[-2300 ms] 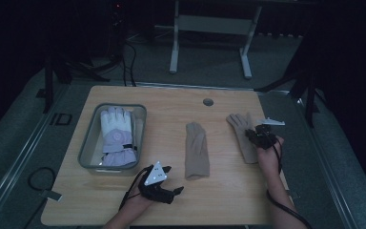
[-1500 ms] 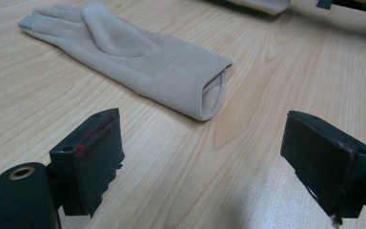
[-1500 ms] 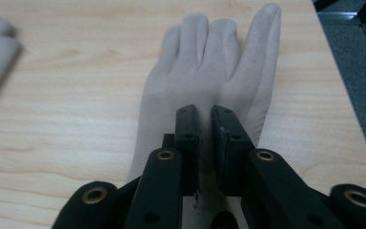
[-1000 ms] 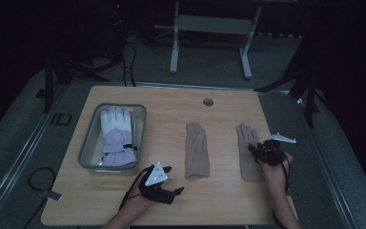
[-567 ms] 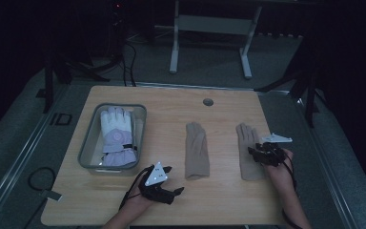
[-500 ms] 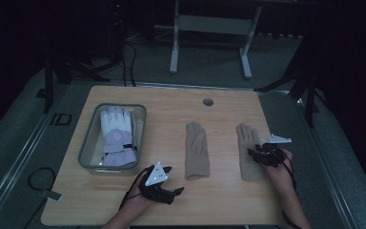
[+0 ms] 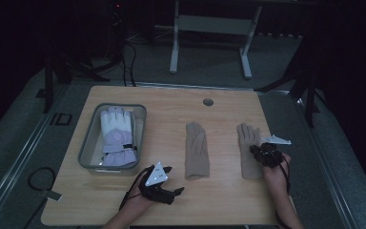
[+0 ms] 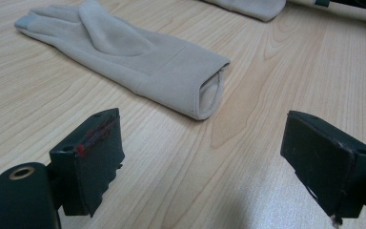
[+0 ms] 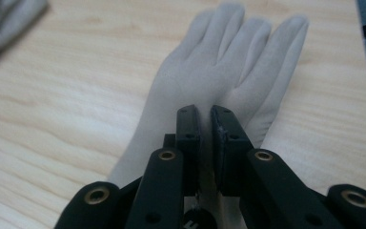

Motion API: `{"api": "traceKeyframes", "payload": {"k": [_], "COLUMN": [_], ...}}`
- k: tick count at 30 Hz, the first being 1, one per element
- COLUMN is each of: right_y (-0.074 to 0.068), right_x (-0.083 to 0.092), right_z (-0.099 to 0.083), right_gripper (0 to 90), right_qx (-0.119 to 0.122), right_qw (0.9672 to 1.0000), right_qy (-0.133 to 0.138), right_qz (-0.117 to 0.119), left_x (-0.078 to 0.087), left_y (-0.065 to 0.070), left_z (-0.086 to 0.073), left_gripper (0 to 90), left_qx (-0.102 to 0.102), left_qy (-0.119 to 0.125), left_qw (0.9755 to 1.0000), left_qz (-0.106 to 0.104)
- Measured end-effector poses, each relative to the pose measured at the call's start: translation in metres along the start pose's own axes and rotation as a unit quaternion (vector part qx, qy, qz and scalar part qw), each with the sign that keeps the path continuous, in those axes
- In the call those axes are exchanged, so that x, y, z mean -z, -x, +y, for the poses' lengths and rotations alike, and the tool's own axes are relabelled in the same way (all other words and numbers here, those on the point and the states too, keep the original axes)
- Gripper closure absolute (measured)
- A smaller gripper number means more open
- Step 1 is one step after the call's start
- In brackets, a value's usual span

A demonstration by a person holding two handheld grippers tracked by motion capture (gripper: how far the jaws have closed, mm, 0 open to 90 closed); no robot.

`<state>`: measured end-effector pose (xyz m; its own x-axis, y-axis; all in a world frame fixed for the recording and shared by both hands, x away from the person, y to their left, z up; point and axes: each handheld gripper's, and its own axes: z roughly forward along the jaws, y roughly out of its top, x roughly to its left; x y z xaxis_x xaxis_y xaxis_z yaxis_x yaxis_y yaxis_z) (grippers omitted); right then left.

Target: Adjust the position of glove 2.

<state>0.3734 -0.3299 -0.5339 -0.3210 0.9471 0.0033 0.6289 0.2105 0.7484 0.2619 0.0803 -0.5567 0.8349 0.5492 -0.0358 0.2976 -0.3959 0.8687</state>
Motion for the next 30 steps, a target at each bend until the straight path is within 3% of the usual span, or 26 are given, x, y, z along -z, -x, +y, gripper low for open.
{"api": "traceKeyframes", "payload": {"k": [6,15,30], "right_y": [-0.008,-0.032,-0.099], "right_x": [0.018,0.04,0.038], "right_z": [0.021,0.052,0.083], "right_gripper": [82.7,82.7,82.6], "right_qx": [-0.03,-0.03,-0.013], "right_qw": [0.9993,0.9978,0.9967], "right_qy": [0.024,0.059,0.073], "right_qz": [0.004,0.001,0.034], "left_x": [0.0,0.0,0.002], "left_y": [0.0,0.0,0.001], "left_z": [0.0,0.0,0.001], "left_gripper": [14.3,14.2,14.3], "left_qx": [0.0,0.001,-0.004], "left_qy": [0.0,0.001,0.005], "left_qw": [1.0,1.0,1.0], "left_qz": [0.0,0.001,-0.001]}}
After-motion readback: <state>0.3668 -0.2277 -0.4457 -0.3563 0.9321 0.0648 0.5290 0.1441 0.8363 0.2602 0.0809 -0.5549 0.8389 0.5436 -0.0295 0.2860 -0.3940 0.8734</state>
